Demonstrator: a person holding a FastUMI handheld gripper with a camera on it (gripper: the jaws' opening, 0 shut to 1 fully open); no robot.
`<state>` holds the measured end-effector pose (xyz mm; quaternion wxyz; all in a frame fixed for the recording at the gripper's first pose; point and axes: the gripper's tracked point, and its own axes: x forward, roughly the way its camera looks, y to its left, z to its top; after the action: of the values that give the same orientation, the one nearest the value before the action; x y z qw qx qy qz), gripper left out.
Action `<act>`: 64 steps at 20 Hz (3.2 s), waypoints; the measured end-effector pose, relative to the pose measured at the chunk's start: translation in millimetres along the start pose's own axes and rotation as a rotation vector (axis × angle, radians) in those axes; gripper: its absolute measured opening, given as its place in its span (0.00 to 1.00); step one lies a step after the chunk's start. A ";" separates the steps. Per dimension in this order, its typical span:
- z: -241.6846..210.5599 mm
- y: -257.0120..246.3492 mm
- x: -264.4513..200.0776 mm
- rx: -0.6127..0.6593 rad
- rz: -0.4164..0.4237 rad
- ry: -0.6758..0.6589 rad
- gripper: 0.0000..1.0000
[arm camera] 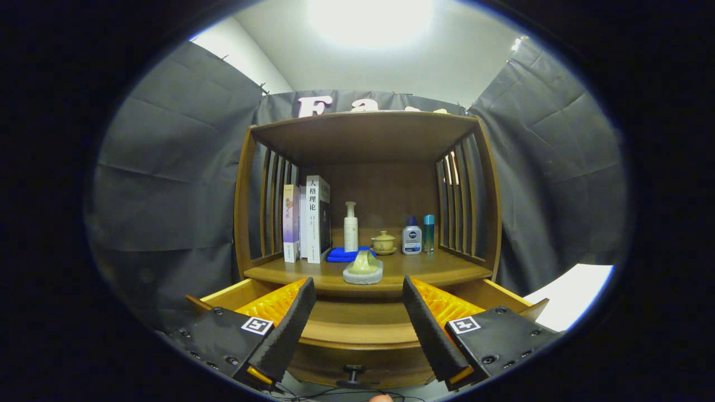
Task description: Pull open the drawer, take out the items inside it, and place them on the countertop above the cabinet.
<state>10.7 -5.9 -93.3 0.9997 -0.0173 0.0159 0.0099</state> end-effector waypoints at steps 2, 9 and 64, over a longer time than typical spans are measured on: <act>-12.6 -3.6 -8.1 -0.021 -0.006 0.000 0.98; -72.4 -1.6 -40.8 -0.033 -0.001 0.052 0.99; -127.6 -6.9 136.5 0.010 -0.041 0.183 0.98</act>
<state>143.2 -14.7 -224.9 0.9941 -0.0134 0.1068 -0.0124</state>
